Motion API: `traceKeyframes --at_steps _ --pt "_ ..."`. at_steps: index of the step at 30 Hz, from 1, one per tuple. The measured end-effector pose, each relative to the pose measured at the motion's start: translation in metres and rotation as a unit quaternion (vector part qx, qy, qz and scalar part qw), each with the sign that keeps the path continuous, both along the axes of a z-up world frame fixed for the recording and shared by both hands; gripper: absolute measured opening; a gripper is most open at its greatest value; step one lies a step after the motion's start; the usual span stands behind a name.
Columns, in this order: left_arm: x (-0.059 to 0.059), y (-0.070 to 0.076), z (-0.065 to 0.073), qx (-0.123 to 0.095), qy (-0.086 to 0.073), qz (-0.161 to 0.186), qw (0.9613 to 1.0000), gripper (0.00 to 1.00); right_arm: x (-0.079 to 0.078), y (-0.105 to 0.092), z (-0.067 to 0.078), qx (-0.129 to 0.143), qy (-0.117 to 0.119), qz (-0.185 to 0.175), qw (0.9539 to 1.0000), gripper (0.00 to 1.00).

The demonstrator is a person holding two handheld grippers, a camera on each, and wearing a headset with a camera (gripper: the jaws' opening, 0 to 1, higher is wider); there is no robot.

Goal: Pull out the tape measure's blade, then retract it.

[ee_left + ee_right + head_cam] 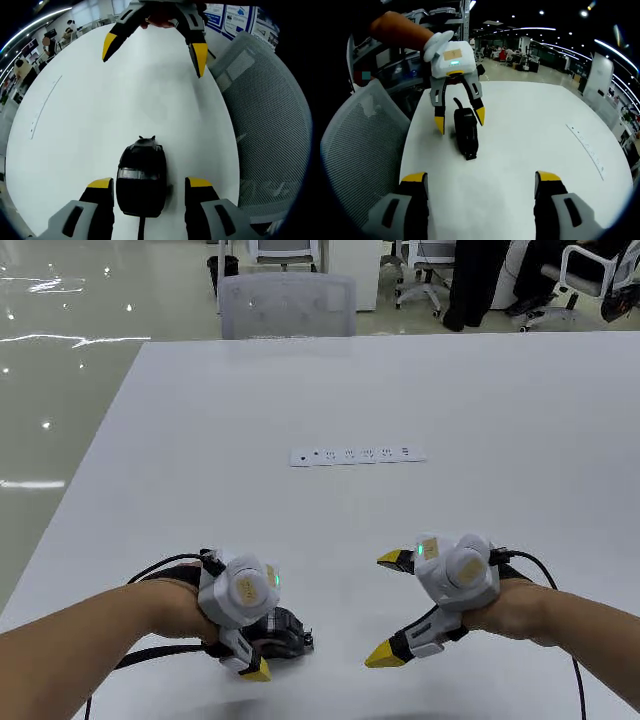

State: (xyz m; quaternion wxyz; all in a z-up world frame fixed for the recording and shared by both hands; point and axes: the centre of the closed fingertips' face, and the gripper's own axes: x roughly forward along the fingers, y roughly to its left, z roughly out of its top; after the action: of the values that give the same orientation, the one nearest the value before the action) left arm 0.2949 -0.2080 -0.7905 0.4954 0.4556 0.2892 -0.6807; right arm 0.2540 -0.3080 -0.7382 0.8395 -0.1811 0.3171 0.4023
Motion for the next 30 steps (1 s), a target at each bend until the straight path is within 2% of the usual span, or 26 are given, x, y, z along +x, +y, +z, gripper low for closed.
traceKeyframes --at_steps 3,4,6,10,11,15,20,25,27,30 --pt "0.007 -0.002 0.002 -0.011 -0.014 0.001 0.9998 0.44 0.002 0.006 -0.004 0.000 0.007 0.011 0.9999 0.89" --pt "0.009 -0.003 0.003 -0.013 -0.013 0.004 0.9998 0.40 0.005 0.007 -0.005 0.000 0.006 0.013 0.9999 0.88" --pt "0.011 -0.004 0.004 -0.019 -0.013 0.011 0.9997 0.38 0.008 0.009 -0.008 0.002 0.008 0.013 0.9999 0.86" --pt "0.007 -0.002 0.000 -0.014 -0.004 0.009 0.9998 0.34 0.013 0.014 -0.013 0.008 0.014 0.010 0.9998 0.84" --pt "0.007 -0.002 0.000 -0.016 -0.008 0.010 0.9998 0.34 0.014 0.016 -0.014 0.008 0.015 0.011 0.9998 0.83" --pt "0.008 -0.003 0.000 -0.027 0.001 0.019 0.9994 0.33 0.015 0.019 -0.024 0.000 0.034 0.014 0.9993 0.78" --pt "0.009 -0.003 -0.001 -0.029 0.001 0.023 0.9993 0.33 0.020 0.028 -0.033 -0.006 0.038 0.028 0.9989 0.74" --pt "0.009 -0.003 -0.001 -0.034 0.007 0.025 0.9991 0.33 0.026 0.039 -0.042 -0.015 0.038 0.035 0.9985 0.66" --pt "0.009 -0.003 0.000 -0.037 0.012 0.028 0.9988 0.33 0.030 0.044 -0.045 -0.018 0.032 0.035 0.9987 0.60" --pt "0.008 -0.003 -0.001 -0.037 0.008 0.026 0.9990 0.33 0.031 0.052 -0.054 -0.033 0.035 0.052 0.9975 0.51"
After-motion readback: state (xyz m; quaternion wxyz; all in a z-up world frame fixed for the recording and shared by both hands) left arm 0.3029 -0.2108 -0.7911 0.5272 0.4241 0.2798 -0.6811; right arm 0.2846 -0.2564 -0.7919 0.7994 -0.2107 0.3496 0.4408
